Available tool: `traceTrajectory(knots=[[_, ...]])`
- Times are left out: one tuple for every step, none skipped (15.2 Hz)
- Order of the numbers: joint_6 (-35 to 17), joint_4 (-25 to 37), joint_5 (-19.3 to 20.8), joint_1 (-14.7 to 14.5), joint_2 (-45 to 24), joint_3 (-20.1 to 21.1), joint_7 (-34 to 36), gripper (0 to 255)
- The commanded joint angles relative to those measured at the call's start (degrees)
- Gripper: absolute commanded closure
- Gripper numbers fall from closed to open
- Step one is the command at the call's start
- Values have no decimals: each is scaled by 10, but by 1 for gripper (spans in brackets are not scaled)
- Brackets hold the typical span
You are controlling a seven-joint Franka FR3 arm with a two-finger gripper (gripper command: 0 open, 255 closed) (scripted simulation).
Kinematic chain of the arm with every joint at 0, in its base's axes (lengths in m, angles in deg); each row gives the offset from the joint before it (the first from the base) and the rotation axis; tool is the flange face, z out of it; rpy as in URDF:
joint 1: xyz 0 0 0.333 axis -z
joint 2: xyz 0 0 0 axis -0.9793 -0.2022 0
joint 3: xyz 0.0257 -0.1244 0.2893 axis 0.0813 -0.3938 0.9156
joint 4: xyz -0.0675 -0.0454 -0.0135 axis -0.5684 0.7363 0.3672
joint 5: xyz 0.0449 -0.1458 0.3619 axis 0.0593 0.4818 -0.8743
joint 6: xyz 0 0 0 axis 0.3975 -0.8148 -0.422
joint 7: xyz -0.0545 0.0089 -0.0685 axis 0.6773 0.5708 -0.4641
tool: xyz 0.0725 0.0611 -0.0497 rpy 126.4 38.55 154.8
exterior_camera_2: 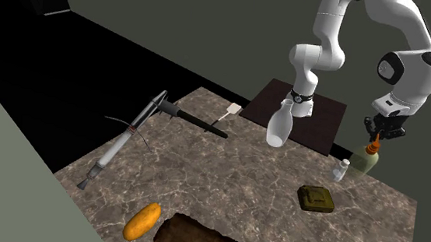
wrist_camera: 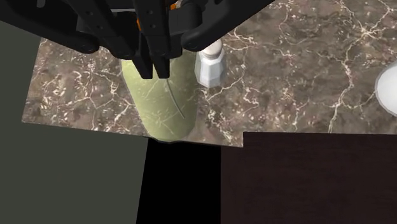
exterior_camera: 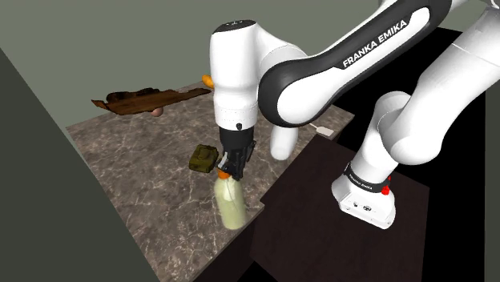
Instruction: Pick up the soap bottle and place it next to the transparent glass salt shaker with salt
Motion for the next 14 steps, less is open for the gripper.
traceTrajectory(knots=[[0,-2,0,0,-1,0,0,255],[0,-2,0,0,-1,0,0,0],[1,-1,0,0,-1,0,0,0],[1,-2,0,0,-1,0,0,0],[1,-2,0,0,-1,0,0,0],[1,-2,0,0,-1,0,0,0],[0,-2,0,0,-1,0,0,0],[22,9,-1,0,10,-3,-2,0],[43,21,-1,1,20,-7,-3,0],[65,33,-1,2,28,-11,-4,0],[81,43,-1,2,35,-14,-5,0],[81,43,-1,2,35,-14,-5,0],[81,43,-1,2,35,-14,-5,0],[81,43,-1,2,35,-14,-5,0]])
